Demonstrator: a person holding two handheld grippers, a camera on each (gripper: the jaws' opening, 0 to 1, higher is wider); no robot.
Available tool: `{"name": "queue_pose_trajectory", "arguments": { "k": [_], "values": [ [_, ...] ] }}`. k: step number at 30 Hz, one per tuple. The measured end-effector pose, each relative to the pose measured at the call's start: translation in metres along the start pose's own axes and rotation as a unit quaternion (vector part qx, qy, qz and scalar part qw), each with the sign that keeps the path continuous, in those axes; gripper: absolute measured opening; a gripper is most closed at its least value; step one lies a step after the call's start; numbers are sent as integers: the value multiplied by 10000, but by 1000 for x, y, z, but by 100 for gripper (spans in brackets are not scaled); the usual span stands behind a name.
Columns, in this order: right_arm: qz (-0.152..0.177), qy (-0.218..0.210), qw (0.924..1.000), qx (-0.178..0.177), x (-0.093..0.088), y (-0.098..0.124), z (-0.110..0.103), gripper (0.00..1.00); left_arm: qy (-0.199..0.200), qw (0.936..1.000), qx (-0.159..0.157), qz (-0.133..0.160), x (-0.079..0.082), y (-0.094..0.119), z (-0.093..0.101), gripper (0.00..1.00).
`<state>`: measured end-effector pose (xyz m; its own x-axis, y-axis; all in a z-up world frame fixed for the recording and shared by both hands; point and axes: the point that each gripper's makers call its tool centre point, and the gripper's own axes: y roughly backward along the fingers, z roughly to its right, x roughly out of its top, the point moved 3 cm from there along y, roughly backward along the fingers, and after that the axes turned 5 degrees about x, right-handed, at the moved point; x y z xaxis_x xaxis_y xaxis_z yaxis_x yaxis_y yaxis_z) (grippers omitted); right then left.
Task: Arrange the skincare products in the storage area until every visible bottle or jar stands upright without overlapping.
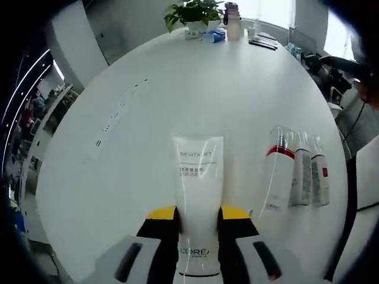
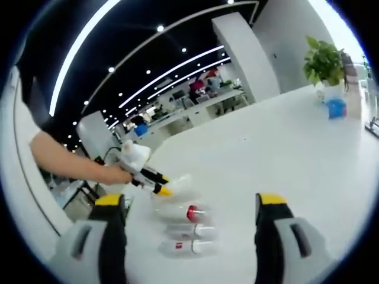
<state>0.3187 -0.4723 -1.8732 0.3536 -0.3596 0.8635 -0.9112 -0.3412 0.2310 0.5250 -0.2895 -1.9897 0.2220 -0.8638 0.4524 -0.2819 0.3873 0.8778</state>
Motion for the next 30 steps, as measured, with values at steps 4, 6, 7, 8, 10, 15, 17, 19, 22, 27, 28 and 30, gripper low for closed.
{"name": "queue_pose_trajectory", "arguments": {
  "k": [4, 6, 7, 8, 10, 15, 17, 19, 22, 27, 28, 30],
  "values": [
    [-8, 94, 9998, 157, 3, -6, -11, 89, 360, 9986, 177, 332, -1, 20, -8, 22],
    [-14, 144, 9996, 232, 4, -8, -16, 89, 600, 9965, 250, 529, -3, 30, -10, 22],
    [-21, 164, 9995, 271, 4, -9, -18, 89, 697, 9954, 277, 593, -4, 35, -10, 22],
    [-28, 185, 9993, 311, 4, -10, -20, 89, 794, 9942, 304, 657, -6, 40, -10, 22],
    [-40, 221, 9989, 401, 5, -13, -26, 88, 967, 9918, 344, 767, -9, 48, -9, 22],
    [-69, 255, 9978, 616, 7, -21, -38, 87, 1531, 9788, 397, 1301, -11, 72, -1, 22],
    [-116, 284, 9971, 700, 6, -26, -44, 87, 1657, 9743, 427, 1467, -13, 82, 5, 22],
    [-172, 311, 9962, 797, 6, -32, -49, 87, 1830, 9679, 467, 1660, -12, 91, 11, 22],
    [-219, 354, 9944, 967, 8, -41, -60, 87, 2089, 9572, 483, 1943, -10, 105, 21, 22],
    [-321, 330, 9902, 1317, 9, -55, -77, 82, 2313, 9456, 489, 2236, -8, 125, 36, 22],
    [-369, 267, 9886, 1433, 9, -60, -84, 81, 2403, 9405, 432, 2364, -7, 131, 43, 22],
    [-377, 239, 9868, 1556, 10, -67, -92, 80, 2386, 9384, 379, 2471, -6, 138, 52, 22]
  ]
}}
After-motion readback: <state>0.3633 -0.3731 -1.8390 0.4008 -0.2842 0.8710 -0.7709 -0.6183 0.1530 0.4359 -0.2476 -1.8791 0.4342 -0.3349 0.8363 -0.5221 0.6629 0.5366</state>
